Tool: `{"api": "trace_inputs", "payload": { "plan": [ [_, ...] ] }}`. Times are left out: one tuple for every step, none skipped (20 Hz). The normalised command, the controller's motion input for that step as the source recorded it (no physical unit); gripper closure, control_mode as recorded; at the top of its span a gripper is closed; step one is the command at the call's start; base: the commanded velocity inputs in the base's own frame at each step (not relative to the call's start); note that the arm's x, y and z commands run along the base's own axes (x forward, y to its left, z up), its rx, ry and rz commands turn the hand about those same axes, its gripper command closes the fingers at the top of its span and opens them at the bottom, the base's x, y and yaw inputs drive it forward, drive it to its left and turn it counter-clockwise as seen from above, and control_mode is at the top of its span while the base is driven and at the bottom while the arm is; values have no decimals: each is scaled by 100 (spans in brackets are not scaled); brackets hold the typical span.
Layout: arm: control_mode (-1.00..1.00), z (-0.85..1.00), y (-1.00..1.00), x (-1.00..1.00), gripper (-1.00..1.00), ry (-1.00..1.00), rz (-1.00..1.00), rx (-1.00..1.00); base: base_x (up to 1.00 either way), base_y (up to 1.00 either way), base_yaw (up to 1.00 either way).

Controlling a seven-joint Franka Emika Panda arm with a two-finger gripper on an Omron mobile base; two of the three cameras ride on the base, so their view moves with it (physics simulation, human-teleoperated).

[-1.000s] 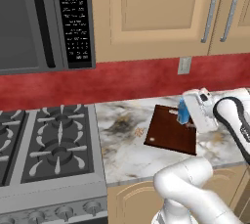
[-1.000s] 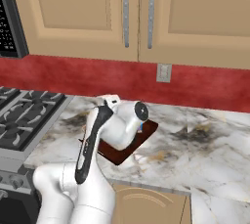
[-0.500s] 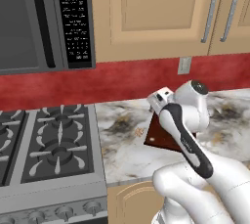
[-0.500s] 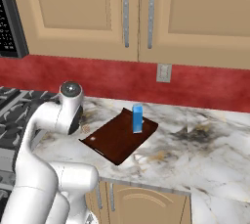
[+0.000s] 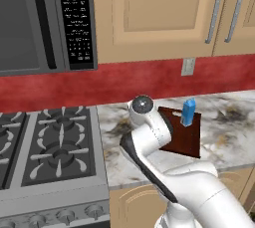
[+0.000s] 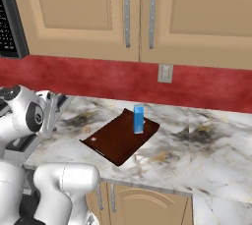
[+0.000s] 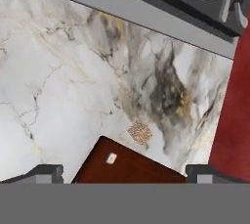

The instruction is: Take out the milk from the fridge and place it on the tray on the counter. Then take the sugar cube near the tray and place it in the tray.

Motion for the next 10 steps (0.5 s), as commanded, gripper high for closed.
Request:
{"api": "trace_inputs", "payload": {
  "plan": [
    [-100, -10, 31, 6, -100, 9, -35, -6, 0, 0, 0],
    [-100, 0, 21, 13, -100, 11, -25, -5, 0, 0, 0],
    [-100, 0, 15, 14, -100, 13, -20, -3, 0, 0, 0],
    [-100, 0, 8, 18, -100, 14, -14, -3, 0, 0, 0],
    [-100, -1, 3, 20, -100, 13, -8, -1, 0, 0, 0],
    [-100, -4, 0, 19, -100, 13, -4, 0, 0, 0, 0],
    [-100, -9, 0, 18, -100, 14, 0, 0, 0, 0, 0],
    [-100, -9, 0, 22, -100, 12, 0, 0, 0, 0, 0],
    [-100, -11, 0, 27, -100, 13, 0, 0, 0, 0, 0],
    [-100, -11, 0, 26, -100, 12, 0, 0, 0, 0, 0]
  ]
}}
